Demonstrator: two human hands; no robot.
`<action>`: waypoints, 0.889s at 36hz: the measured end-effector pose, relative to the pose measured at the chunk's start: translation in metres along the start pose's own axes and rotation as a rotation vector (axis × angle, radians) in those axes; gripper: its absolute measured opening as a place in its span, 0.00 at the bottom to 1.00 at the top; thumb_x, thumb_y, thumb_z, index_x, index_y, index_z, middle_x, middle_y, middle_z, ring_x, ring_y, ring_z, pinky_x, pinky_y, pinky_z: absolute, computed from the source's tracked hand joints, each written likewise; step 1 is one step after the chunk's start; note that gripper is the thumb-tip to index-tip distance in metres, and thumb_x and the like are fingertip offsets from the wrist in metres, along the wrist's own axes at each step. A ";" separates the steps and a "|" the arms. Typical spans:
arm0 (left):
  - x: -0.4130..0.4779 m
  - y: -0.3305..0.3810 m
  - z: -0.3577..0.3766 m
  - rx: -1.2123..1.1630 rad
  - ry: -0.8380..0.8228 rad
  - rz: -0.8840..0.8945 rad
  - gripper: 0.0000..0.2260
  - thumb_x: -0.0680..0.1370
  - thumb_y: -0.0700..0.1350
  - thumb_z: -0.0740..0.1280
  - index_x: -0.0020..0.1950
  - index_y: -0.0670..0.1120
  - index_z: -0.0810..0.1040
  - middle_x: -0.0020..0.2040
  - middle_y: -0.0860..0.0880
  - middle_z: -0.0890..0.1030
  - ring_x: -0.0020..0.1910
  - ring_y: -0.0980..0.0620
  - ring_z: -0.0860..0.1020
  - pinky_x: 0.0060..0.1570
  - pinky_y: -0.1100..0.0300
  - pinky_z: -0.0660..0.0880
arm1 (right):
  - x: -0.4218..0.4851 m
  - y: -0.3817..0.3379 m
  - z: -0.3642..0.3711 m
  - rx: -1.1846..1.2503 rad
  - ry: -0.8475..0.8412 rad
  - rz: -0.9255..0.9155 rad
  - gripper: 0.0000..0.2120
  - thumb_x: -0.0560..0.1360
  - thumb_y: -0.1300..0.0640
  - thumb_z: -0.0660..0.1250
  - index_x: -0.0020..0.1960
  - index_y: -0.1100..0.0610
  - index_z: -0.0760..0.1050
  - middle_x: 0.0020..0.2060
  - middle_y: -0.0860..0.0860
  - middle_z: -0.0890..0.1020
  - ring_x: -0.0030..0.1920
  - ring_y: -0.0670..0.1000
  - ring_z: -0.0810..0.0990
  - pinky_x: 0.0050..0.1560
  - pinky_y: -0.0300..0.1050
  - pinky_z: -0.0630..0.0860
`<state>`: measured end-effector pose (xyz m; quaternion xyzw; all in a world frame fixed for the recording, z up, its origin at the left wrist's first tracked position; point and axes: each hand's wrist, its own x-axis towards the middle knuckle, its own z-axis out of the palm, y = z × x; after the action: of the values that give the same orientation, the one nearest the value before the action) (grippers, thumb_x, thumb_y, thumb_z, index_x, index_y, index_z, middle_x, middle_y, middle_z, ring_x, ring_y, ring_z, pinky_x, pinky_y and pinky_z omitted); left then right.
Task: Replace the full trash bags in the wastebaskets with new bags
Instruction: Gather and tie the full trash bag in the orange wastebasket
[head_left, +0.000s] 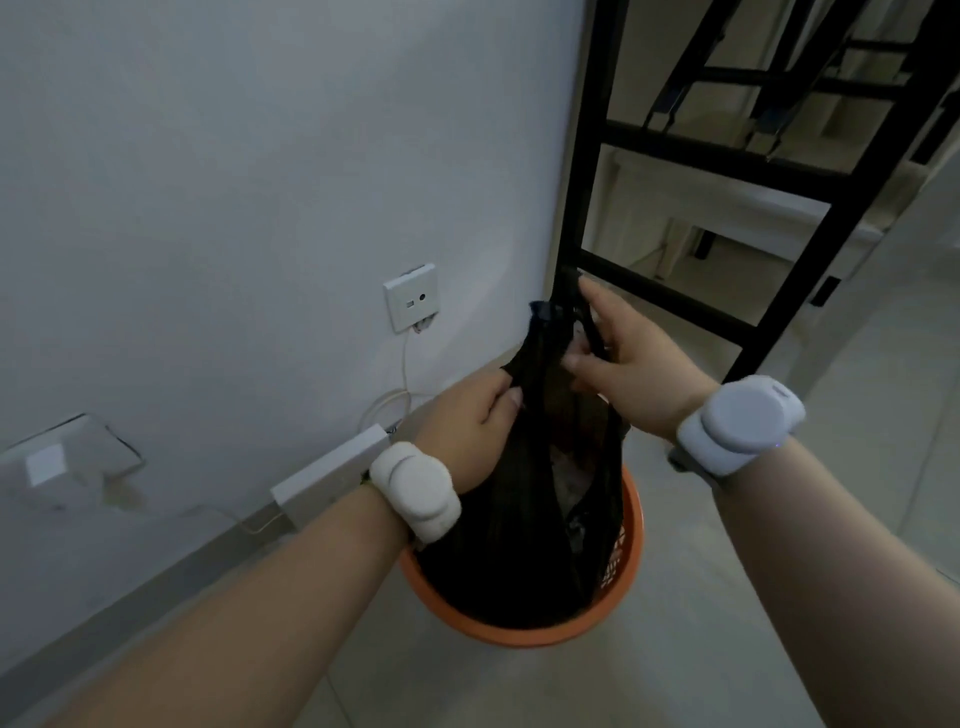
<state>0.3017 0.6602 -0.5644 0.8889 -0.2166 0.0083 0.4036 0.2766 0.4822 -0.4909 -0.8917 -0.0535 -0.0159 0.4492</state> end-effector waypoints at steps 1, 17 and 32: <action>-0.001 0.001 0.000 -0.139 -0.011 -0.056 0.12 0.77 0.57 0.54 0.37 0.57 0.71 0.38 0.52 0.80 0.41 0.50 0.79 0.46 0.53 0.75 | 0.000 0.002 -0.003 -0.109 -0.019 0.002 0.30 0.78 0.61 0.61 0.74 0.42 0.55 0.44 0.47 0.79 0.44 0.44 0.80 0.48 0.38 0.75; 0.004 -0.004 -0.003 -0.975 -0.033 -0.326 0.20 0.80 0.59 0.50 0.48 0.44 0.70 0.26 0.53 0.64 0.23 0.56 0.60 0.28 0.62 0.66 | -0.006 -0.022 -0.026 -0.304 0.299 -0.151 0.04 0.75 0.59 0.66 0.48 0.52 0.77 0.38 0.47 0.82 0.40 0.46 0.82 0.46 0.47 0.81; 0.010 0.001 0.000 -0.399 0.058 -0.102 0.08 0.79 0.47 0.57 0.43 0.57 0.73 0.29 0.54 0.72 0.29 0.46 0.73 0.36 0.49 0.71 | -0.012 -0.051 -0.003 -0.288 -0.042 -0.248 0.07 0.74 0.58 0.68 0.48 0.47 0.80 0.38 0.36 0.79 0.43 0.33 0.77 0.46 0.22 0.72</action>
<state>0.3103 0.6562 -0.5614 0.8006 -0.1569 -0.0299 0.5775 0.2586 0.5094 -0.4492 -0.9335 -0.1694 -0.0600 0.3102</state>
